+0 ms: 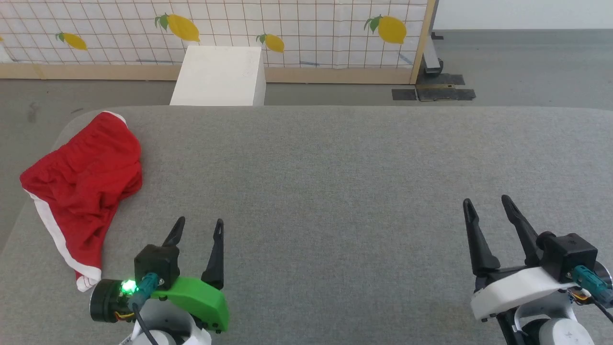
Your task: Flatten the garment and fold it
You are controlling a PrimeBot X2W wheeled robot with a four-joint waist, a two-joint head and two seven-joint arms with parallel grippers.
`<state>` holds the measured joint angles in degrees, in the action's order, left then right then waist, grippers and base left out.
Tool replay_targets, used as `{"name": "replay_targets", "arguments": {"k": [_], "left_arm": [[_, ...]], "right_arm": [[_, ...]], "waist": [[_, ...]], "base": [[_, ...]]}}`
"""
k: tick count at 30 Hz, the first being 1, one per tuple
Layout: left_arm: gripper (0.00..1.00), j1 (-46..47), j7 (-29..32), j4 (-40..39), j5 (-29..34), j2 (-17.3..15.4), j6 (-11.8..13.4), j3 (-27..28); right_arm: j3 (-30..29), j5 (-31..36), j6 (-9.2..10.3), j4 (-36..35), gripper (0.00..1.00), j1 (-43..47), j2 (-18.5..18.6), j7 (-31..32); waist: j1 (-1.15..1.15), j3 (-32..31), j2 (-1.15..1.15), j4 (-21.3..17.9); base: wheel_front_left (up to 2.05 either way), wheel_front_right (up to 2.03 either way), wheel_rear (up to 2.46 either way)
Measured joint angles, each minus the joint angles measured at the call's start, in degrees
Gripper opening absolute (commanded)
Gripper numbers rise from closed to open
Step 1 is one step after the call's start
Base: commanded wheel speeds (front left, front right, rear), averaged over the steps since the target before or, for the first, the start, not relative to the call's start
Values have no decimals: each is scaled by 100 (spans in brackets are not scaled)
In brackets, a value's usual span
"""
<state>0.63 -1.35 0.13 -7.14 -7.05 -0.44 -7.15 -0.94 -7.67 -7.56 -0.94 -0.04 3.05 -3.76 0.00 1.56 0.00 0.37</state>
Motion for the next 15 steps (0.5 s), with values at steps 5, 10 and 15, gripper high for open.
{"name": "replay_targets", "arguments": {"k": [5,10,15], "left_arm": [[100,3,2,38,-110,-55,58,-65],[100,6,59,89,-109,-98,110,-78],[100,12,126,137,-104,-129,136,-105]], "right_arm": [[63,-49,0,-11,100,3,-1,-10],[140,-75,0,-22,100,23,2,83],[204,-148,0,-52,100,138,2,178]], "waist": [[0,13,0,142],[0,-4,0,342],[0,-28,0,649]], "base": [[0,0,0],[0,0,0],[0,0,0]]}}
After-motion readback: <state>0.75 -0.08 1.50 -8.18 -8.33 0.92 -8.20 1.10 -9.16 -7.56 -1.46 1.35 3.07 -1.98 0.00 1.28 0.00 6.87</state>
